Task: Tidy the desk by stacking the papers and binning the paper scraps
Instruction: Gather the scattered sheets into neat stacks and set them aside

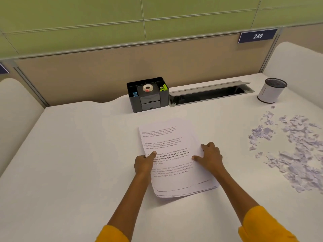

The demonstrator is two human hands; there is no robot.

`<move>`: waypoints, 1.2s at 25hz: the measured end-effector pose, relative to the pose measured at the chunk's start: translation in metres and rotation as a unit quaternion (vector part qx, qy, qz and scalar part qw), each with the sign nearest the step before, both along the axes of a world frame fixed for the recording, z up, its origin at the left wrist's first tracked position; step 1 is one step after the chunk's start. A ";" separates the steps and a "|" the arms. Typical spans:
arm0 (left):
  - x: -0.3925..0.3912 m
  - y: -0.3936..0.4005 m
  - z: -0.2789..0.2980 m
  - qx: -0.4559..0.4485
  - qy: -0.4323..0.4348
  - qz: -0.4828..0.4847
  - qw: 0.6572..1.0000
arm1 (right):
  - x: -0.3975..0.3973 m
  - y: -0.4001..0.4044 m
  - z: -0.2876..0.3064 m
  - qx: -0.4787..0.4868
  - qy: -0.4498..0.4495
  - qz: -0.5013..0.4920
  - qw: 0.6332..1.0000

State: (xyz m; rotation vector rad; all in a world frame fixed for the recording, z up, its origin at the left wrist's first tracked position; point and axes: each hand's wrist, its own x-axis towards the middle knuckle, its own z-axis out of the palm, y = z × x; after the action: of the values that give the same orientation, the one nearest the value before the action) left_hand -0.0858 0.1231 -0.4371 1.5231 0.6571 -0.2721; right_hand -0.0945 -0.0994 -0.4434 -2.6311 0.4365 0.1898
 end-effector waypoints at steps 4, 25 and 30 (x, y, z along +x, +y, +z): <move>-0.004 0.035 0.003 -0.076 0.020 -0.011 0.997 | -0.001 0.039 0.001 0.032 0.014 0.002 0.999; -0.021 0.148 0.070 -0.060 -0.281 -0.128 0.949 | 0.002 0.139 0.078 0.592 -0.154 -0.012 0.791; -0.023 0.146 0.083 -0.042 -0.336 -0.139 0.931 | 0.001 0.139 0.112 0.590 -0.192 -0.005 0.784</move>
State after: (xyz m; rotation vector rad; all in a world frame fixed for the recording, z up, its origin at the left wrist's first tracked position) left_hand -0.1086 0.2694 -0.3539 1.4998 -0.1144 0.0217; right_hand -0.0934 0.0398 -0.3319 -1.3541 0.0959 -0.0813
